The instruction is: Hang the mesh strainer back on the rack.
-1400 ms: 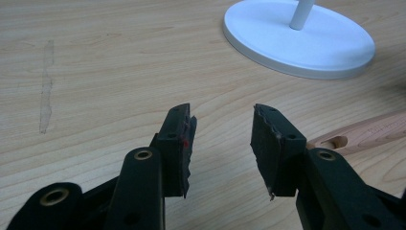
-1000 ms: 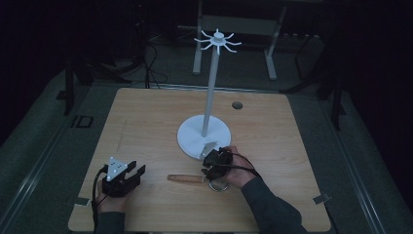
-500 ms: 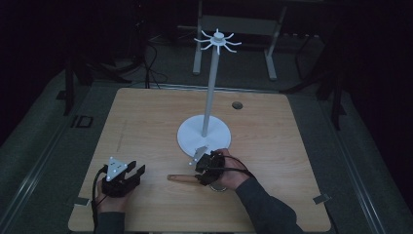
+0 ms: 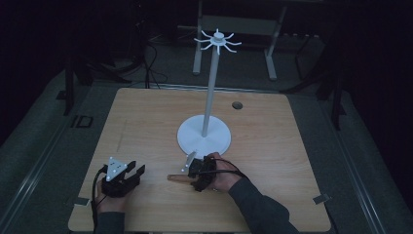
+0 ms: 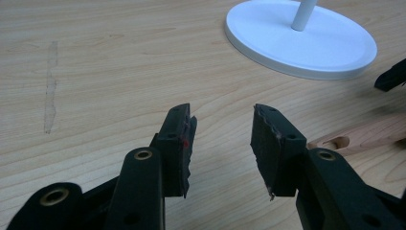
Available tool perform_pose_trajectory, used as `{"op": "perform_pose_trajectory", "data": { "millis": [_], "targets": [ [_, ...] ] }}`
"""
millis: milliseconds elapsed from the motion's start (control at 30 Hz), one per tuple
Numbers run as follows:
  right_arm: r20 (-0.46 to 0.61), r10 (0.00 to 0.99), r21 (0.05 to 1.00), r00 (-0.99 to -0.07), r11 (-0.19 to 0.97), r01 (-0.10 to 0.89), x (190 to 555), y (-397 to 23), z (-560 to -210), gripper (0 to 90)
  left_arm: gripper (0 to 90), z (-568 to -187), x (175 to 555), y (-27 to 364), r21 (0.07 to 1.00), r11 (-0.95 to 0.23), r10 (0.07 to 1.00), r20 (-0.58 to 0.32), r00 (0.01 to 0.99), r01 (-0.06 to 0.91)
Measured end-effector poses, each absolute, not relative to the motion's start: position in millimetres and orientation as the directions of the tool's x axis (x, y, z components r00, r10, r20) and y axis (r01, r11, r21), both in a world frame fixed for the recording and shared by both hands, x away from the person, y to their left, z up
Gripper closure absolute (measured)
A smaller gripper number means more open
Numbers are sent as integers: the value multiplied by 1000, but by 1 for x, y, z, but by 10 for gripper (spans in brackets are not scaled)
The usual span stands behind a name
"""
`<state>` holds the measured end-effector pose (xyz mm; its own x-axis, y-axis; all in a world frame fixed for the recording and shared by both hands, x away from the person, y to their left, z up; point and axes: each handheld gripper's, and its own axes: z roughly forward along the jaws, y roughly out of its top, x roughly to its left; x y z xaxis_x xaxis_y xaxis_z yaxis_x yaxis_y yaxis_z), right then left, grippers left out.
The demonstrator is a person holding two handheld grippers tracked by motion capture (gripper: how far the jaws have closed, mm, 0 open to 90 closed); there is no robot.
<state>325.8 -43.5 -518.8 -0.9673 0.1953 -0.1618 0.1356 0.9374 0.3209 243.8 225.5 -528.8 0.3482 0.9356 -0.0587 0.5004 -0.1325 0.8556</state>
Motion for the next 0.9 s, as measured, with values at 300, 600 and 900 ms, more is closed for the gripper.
{"op": "perform_pose_trajectory", "data": {
  "millis": [300,600,900],
  "targets": [
    [-73,209,308,-975,935,178,336,-37,-524,522,588,-529,244,226,856,-131,936,-60,347,500],
    [-11,228,300,-974,930,214,342,-36,-524,650,588,-529,244,225,854,-132,937,-59,345,503],
    [-30,210,259,-977,946,195,339,-33,-522,686,588,-529,244,226,854,-133,937,-58,345,503]
  ]
}}
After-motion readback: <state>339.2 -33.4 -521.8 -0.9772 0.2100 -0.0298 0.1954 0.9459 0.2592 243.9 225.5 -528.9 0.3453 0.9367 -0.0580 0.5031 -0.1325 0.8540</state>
